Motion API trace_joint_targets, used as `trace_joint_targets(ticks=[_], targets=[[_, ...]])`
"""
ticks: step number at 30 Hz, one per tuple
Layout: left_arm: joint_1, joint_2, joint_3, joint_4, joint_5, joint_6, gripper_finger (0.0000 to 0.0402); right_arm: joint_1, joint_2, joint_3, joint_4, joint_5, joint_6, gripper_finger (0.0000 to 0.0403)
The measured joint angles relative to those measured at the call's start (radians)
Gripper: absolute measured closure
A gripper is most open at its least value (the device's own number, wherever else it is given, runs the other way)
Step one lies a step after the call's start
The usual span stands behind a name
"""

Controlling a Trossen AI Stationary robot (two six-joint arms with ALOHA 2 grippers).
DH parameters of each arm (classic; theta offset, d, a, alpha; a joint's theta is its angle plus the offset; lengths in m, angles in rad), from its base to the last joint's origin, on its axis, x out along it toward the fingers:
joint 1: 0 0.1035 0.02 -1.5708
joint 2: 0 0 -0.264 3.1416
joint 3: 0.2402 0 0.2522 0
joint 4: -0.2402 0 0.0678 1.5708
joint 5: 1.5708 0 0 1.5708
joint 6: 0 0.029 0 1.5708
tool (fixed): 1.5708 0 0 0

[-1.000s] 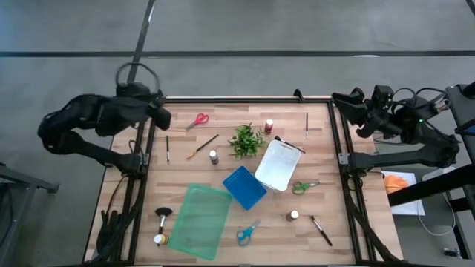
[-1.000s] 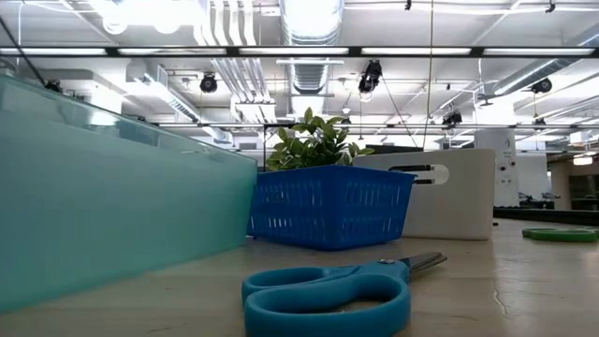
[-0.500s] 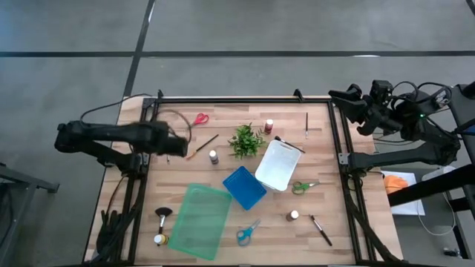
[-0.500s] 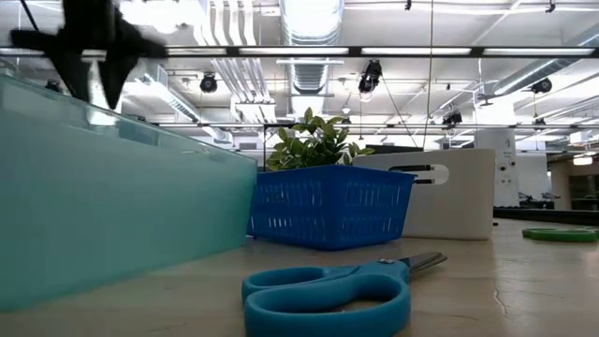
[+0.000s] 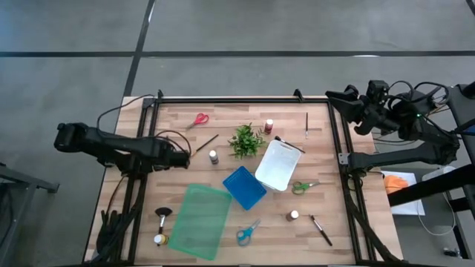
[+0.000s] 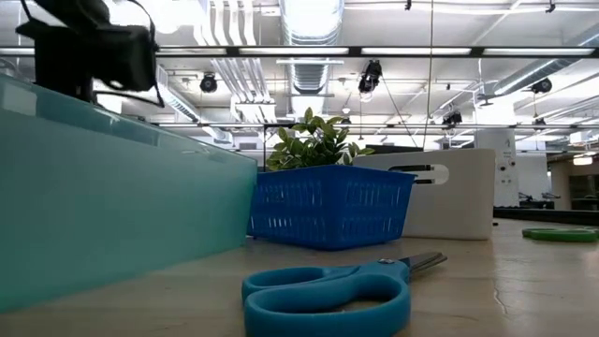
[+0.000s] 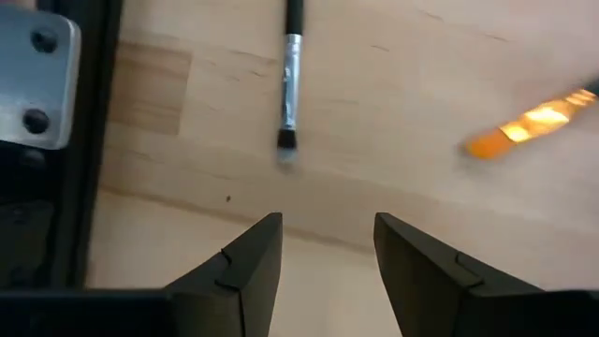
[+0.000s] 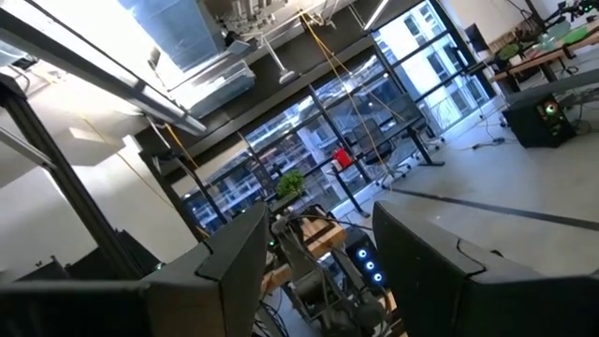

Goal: Pick & Place Paint Supplies
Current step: Put the silver and black paintbrush into the green bin

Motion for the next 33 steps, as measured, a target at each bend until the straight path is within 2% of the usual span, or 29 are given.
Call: trace_joint_targets(ticks=[7, 19, 27, 33], targets=[[0.004, 0.002, -0.03, 0.025, -0.054, -0.044, 0.0226, 0.0, -0.004, -0.001, 0.002, 0.001, -0.003, 0.0211], [0.025, 0.01, -0.042, 0.037, -0.083, -0.05, 0.0227, 0.0, -0.004, 0.0, 0.001, 0.001, -0.004, 0.0211], [0.03, 0.124, -0.041, 0.072, -0.082, -0.033, 0.0227, 0.0, -0.003, -0.001, 0.0, 0.0, -0.004, 0.0211], [0.03, 0.193, -0.037, 0.12, -0.084, -0.077, 0.0228, 0.0, -0.009, -0.001, 0.0, 0.0, -0.004, 0.0211]])
